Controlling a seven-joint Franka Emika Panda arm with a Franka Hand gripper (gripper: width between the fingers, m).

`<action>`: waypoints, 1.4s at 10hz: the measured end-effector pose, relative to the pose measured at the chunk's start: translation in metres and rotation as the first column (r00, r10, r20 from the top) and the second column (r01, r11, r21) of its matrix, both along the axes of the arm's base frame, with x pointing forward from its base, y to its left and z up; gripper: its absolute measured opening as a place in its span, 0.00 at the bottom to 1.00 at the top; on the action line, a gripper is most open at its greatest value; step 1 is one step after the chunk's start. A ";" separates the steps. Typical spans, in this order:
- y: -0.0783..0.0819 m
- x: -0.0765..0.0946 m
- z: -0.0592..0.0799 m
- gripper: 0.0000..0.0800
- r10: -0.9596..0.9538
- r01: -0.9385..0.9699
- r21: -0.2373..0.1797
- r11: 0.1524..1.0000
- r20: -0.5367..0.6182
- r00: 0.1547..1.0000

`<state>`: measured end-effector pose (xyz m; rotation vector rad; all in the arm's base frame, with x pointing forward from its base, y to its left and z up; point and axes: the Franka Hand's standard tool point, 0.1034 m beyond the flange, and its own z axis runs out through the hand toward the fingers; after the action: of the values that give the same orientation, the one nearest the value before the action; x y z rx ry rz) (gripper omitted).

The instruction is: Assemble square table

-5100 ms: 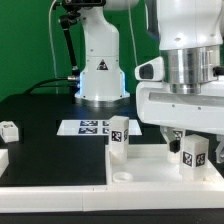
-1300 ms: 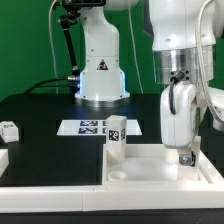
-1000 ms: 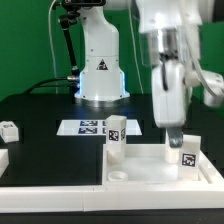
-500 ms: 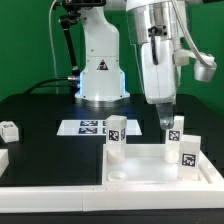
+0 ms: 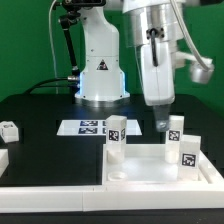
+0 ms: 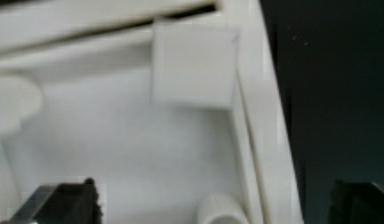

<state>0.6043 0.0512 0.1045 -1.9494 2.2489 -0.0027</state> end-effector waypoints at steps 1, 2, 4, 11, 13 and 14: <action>-0.020 -0.015 -0.002 0.81 0.068 -0.068 -0.018 0.998 -0.005 0.998; -0.042 -0.025 0.002 0.81 0.156 -0.155 -0.034 0.987 0.001 0.988; -0.089 -0.038 0.005 0.81 0.357 -0.356 -0.076 0.931 0.008 0.934; -0.094 -0.038 0.004 0.81 0.744 -0.736 -0.143 0.661 0.004 0.668; -0.125 -0.062 -0.011 0.81 0.888 -0.876 -0.178 0.448 -0.029 0.459; -0.148 -0.084 -0.021 0.81 0.930 -0.922 -0.161 0.353 -0.049 0.364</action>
Offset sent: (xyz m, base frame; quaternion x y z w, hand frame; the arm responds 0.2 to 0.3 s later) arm -0.0330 -0.0782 0.0038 0.0001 -0.0146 -0.2589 0.9658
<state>0.5204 -0.0968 0.0834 -2.9735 0.7660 -0.0973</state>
